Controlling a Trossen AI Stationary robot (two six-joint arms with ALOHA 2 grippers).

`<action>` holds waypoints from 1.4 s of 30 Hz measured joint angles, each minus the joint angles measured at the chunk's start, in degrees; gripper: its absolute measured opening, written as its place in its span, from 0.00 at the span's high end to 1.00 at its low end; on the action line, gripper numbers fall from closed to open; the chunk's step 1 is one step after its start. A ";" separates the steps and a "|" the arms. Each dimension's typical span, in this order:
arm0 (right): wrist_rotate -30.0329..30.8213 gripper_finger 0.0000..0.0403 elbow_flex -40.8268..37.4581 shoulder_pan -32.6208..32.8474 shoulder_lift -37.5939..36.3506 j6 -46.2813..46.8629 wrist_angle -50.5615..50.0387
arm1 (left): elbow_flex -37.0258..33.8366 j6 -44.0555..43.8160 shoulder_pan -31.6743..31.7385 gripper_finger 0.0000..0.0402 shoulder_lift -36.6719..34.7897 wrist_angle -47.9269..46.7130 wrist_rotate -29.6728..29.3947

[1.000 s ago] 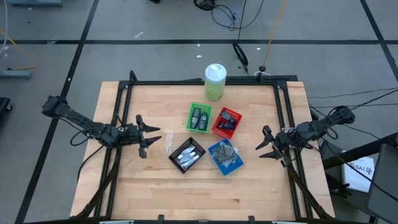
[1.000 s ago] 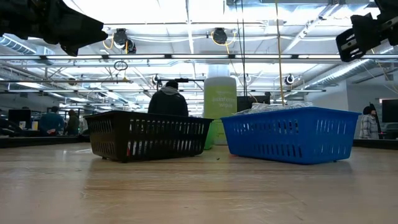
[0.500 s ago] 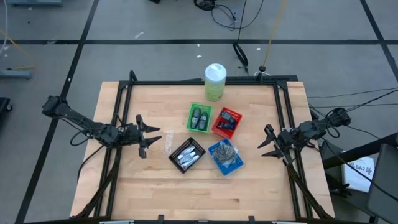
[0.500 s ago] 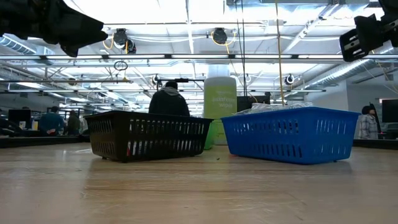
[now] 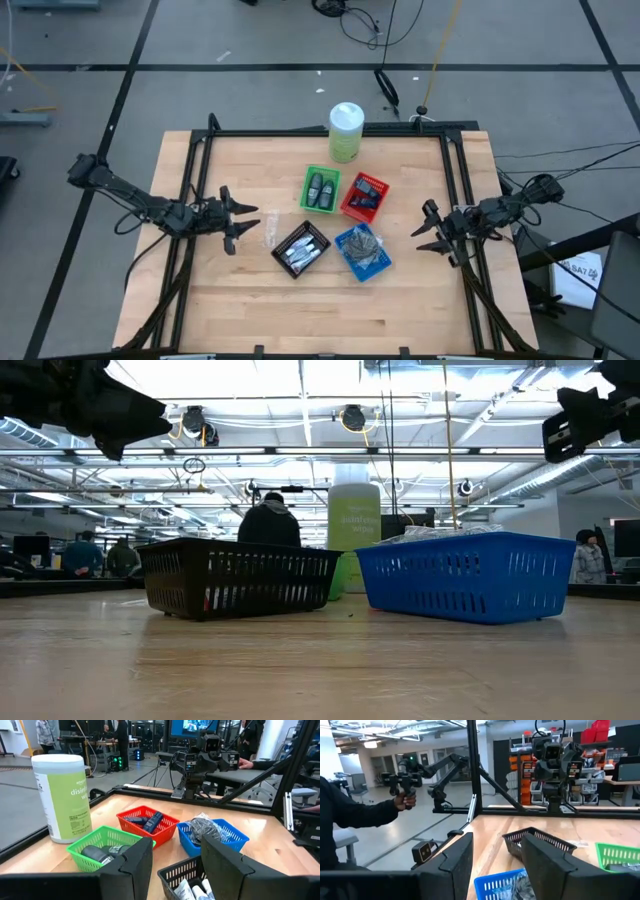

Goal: Pick & Place Travel size toiletries
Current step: Return to Home Position

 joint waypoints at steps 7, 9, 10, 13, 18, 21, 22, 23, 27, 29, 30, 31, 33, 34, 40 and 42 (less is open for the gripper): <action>0.00 0.61 -2.34 0.00 0.00 -0.38 2.45 | 0.00 -0.91 -0.23 0.59 -0.01 -1.31 1.09; -0.01 0.61 -2.60 0.00 -0.02 -0.36 2.49 | 0.00 -0.57 -0.51 0.59 -0.01 -1.35 1.45; -0.02 0.61 -2.74 0.00 -0.02 -0.34 2.49 | 0.00 -0.43 -0.62 0.59 -0.02 -1.23 1.44; -0.02 0.61 -2.93 0.00 -0.02 -0.36 2.49 | 0.00 0.33 -0.95 0.59 -0.02 -0.16 1.44; -0.02 0.61 -3.02 0.00 -0.02 -0.94 2.38 | 0.01 0.42 -1.69 0.59 -0.02 0.22 1.45; -0.02 0.61 -3.08 0.00 -0.02 -1.30 2.34 | 0.00 0.36 -2.32 0.59 0.00 0.19 1.46; 0.00 0.61 -3.08 0.00 -0.02 -1.32 2.34 | 0.00 0.24 -2.48 0.59 0.06 0.11 1.46; -0.02 0.61 -3.08 0.00 -0.02 -1.32 2.34 | 0.00 0.13 -2.68 0.59 0.46 0.01 1.46; -0.02 0.61 -3.13 0.00 -0.02 -1.32 2.29 | -1.34 0.53 -2.88 0.59 0.82 -0.19 -0.18; -0.04 0.61 -3.13 0.00 -0.02 -1.28 2.27 | -3.19 2.07 -2.86 0.59 -1.41 3.11 -1.93; -0.04 0.61 -3.13 0.00 -0.02 -1.06 2.27 | -4.34 4.04 -2.85 0.59 -3.52 5.86 -1.82; -0.04 0.61 -3.13 0.00 -0.02 -0.88 2.26 | -5.53 6.02 -2.89 0.59 -5.83 8.59 -0.93; -0.05 0.61 -3.15 0.00 -0.01 -0.86 2.21 | -8.27 8.85 -2.89 0.59 -10.30 11.78 0.94; -0.04 0.61 -3.15 0.00 -0.02 -0.88 2.22 | -9.70 9.18 -2.89 0.59 -12.47 12.20 1.41; -0.04 0.61 -3.19 0.00 -0.02 -1.22 2.04 | -10.51 2.52 -2.89 0.59 -21.61 -3.04 0.36; -0.04 0.61 -3.19 0.00 -0.02 -1.62 1.47 | -10.60 2.23 -2.89 0.59 -23.33 -6.64 0.31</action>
